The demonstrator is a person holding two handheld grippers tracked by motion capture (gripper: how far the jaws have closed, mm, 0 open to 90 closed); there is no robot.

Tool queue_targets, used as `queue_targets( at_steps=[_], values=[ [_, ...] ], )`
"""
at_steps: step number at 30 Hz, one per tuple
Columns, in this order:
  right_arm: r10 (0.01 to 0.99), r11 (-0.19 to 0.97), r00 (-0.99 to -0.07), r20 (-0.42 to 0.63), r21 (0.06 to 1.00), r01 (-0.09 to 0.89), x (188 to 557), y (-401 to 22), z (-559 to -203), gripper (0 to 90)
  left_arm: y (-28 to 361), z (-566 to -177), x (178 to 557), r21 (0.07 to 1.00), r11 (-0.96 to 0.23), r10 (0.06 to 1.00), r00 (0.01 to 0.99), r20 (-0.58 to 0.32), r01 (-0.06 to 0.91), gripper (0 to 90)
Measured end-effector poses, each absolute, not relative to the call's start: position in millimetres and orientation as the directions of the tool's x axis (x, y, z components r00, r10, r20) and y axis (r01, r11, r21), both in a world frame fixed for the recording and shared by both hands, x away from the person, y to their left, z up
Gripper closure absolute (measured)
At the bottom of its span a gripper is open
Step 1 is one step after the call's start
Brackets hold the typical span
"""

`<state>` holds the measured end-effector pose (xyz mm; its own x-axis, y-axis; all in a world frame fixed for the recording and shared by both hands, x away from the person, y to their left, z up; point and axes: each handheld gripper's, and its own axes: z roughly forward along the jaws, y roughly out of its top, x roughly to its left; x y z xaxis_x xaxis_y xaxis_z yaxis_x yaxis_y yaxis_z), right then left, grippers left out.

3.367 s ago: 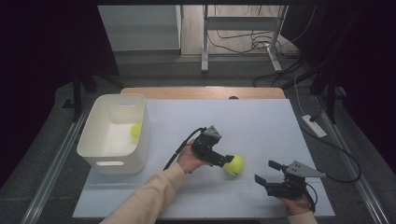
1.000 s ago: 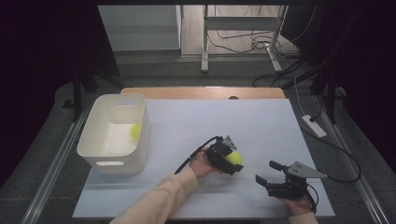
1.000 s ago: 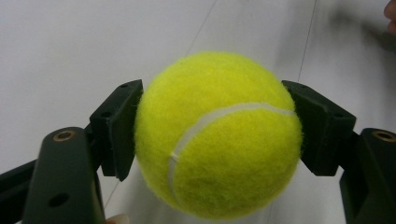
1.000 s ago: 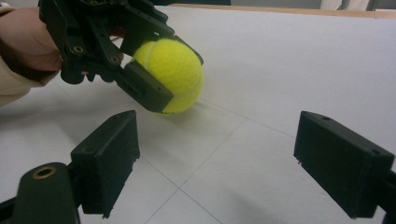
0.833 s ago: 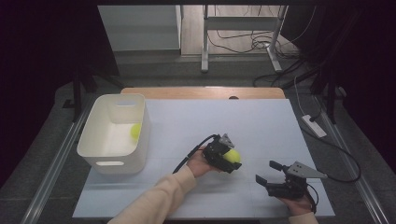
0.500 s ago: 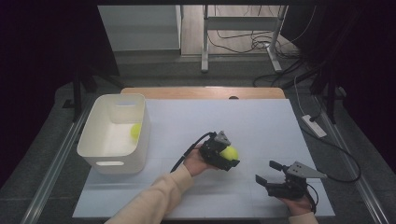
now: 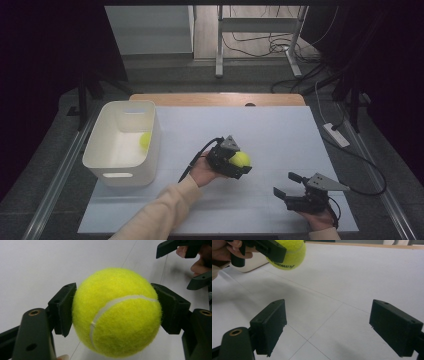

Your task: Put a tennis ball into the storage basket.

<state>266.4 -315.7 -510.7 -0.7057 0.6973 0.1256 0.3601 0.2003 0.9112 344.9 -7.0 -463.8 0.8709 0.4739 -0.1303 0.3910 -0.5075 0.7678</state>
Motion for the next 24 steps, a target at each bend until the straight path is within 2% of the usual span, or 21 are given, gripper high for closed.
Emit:
queue_targets(
  at_steps=[24],
  values=[
    [0.696, 0.209, -0.708, 0.121, 0.909, 0.361, 266.8, -314.8, -511.4, 14.2, 29.2, -436.9, 341.7, 0.820, -0.432, 0.529, 0.842, -0.106, 0.375, 26.4]
  ],
)
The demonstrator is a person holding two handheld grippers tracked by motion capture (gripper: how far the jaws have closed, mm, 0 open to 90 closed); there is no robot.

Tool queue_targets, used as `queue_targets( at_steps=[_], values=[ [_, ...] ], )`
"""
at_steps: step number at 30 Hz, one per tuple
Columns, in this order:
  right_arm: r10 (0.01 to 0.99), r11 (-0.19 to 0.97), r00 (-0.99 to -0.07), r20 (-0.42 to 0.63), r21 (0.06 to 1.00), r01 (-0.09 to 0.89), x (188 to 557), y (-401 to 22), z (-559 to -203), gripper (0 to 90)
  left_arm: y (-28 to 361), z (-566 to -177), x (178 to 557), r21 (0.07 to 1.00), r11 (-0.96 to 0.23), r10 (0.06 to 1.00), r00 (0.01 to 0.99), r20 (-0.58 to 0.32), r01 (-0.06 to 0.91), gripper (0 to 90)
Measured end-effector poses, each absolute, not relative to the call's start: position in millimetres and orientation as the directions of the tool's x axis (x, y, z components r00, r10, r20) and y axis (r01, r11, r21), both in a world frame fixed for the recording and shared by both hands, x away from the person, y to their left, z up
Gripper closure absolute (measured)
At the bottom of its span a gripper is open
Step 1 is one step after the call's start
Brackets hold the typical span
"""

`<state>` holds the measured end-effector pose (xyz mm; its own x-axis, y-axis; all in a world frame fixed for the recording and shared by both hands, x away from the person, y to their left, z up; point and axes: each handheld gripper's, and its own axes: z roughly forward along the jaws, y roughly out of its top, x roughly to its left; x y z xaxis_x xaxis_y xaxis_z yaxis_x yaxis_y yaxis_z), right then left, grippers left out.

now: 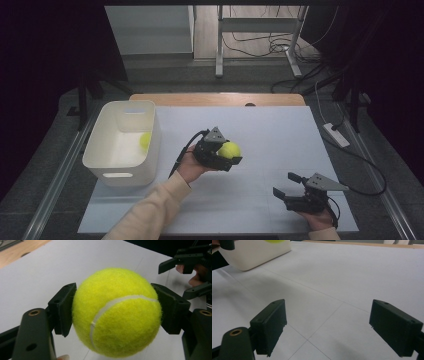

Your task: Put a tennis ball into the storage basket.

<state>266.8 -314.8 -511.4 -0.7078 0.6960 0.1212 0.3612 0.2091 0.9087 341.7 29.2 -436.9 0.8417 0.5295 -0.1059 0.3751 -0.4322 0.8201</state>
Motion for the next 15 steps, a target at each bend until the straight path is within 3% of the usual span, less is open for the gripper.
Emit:
queue_targets(
  at_steps=[15],
  values=[
    [0.699, 0.207, -0.705, 0.121, 0.909, 0.361, 267.1, -314.5, -511.6, 14.1, 50.7, -417.3, 340.7, 0.849, -0.394, 0.570, 0.818, -0.075, 0.352, 26.4]
  ],
)
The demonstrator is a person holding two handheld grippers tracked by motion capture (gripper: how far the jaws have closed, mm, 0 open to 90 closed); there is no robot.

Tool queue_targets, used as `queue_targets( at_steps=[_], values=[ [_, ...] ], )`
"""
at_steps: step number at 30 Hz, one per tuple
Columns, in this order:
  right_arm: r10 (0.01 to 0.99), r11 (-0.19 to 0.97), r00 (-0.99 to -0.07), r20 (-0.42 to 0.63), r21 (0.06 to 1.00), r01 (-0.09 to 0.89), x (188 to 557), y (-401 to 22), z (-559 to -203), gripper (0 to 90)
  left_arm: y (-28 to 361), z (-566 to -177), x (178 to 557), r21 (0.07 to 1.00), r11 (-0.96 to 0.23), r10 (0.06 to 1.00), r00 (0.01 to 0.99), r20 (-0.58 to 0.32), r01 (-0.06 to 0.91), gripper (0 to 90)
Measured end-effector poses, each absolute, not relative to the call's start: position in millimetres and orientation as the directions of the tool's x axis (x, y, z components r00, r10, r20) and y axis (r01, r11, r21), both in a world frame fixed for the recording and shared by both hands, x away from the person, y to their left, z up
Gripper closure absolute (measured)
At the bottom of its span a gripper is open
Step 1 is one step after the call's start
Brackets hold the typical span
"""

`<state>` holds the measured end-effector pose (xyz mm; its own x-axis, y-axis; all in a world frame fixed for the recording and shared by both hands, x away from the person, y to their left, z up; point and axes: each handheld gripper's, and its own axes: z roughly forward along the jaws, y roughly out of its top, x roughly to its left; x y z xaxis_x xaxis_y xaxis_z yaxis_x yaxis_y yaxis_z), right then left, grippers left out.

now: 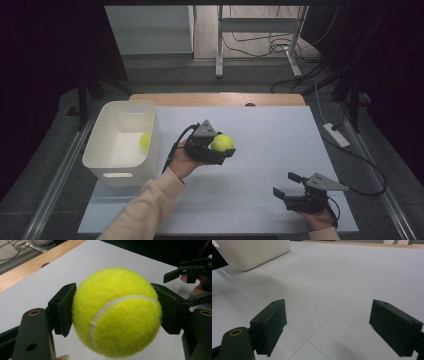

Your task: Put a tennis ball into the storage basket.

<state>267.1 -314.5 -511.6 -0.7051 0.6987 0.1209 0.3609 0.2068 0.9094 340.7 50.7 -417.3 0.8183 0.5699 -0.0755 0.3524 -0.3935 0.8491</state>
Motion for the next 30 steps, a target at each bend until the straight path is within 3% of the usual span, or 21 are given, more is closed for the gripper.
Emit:
queue_targets(
  at_steps=[30],
  values=[
    [0.697, 0.213, -0.708, 0.118, 0.908, 0.360, 267.0, -313.7, -511.6, 14.2, 91.3, -390.7, 345.6, 0.886, -0.309, 0.629, 0.773, -0.083, 0.346, 26.4]
  ],
)
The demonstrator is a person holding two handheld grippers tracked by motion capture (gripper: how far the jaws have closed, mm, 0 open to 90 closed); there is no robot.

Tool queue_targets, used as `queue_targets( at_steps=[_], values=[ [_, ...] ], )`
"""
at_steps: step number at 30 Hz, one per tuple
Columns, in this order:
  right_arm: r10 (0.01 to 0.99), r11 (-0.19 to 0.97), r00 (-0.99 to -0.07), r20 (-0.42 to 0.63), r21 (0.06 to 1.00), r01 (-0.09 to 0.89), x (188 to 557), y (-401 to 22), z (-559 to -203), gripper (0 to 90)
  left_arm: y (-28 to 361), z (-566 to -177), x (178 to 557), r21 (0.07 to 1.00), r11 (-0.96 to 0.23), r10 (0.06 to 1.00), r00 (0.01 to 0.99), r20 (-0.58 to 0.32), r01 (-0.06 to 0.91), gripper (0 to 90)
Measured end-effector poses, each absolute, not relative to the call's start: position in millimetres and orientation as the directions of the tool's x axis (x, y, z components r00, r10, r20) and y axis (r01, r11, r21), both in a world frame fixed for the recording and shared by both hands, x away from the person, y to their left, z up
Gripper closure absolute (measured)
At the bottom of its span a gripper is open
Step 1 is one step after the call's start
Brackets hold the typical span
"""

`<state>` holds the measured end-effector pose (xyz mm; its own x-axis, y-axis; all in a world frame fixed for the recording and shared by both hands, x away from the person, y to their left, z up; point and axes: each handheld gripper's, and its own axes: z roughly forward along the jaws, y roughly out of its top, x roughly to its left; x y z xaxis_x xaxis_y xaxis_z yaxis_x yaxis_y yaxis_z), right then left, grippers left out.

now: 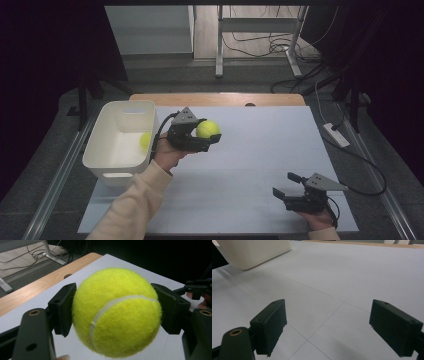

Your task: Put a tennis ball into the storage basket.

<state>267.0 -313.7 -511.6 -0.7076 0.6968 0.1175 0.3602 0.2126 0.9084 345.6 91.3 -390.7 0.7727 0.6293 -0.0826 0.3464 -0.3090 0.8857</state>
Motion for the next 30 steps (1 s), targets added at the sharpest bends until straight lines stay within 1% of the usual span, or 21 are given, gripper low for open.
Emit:
queue_targets(
  at_steps=[16, 30],
  values=[
    [0.697, 0.213, -0.707, 0.117, 0.909, 0.359, 267.0, -313.7, -511.6, 14.2, 109.9, -383.9, 348.8, 0.899, -0.266, 0.669, 0.738, -0.087, 0.347, 26.4],
    [0.697, 0.213, -0.707, 0.116, 0.909, 0.359, 267.1, -313.7, -511.4, 14.2, 124.2, -375.7, 349.6, 0.909, -0.246, 0.701, 0.710, -0.072, 0.336, 26.3]
  ],
)
